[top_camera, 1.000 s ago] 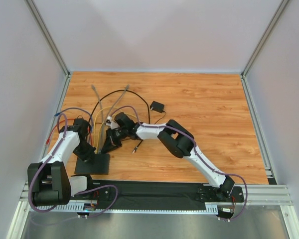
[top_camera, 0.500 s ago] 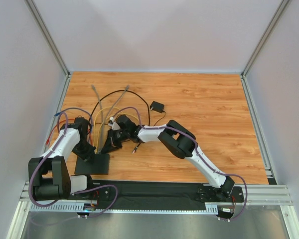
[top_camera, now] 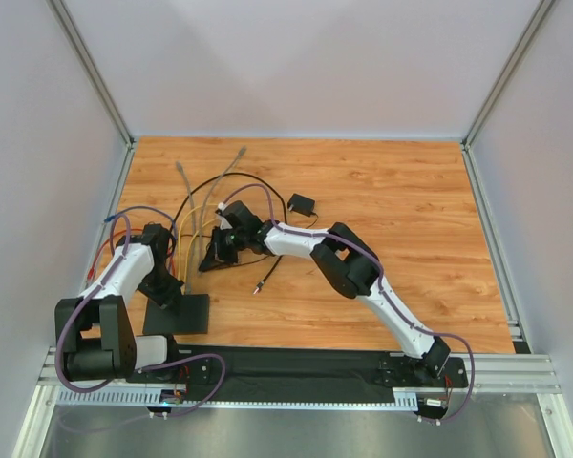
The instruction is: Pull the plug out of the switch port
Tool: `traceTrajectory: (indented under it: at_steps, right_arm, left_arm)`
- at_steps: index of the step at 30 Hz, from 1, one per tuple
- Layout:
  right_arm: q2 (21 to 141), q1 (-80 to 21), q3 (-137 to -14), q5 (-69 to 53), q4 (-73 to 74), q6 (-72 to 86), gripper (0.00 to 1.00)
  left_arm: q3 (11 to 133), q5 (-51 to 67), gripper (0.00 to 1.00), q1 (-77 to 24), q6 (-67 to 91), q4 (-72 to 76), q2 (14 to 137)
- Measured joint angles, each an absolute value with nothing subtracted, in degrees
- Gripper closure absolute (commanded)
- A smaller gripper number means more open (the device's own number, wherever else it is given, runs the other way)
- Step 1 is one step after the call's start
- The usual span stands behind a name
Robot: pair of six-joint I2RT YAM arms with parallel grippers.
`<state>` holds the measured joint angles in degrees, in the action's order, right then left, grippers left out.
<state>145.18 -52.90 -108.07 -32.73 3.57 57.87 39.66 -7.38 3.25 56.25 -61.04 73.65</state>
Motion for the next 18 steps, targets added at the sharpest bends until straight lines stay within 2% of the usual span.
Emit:
traceTrajectory:
  at_steps: [4,8,14,18]
  right_arm:
    - [143.7,-52.1,-107.9,-34.3,8.5,52.9,1.00]
    - [137.8,-51.9,-104.4,-36.3,19.6,44.6,1.00]
    - [122.8,-51.5,-96.2,-41.0,31.2,35.0,1.00]
    - [112.5,-50.8,-96.1,-43.8,33.4,32.5,1.00]
  left_arm:
    - [39.7,-7.2,1.00,3.3,55.8,-60.9,73.6]
    - [39.6,-6.9,1.00,3.4,55.2,-60.8,73.4]
    - [39.5,-6.7,1.00,3.4,54.5,-60.5,73.0]
    - [39.5,-6.6,1.00,3.4,53.7,-60.4,72.8]
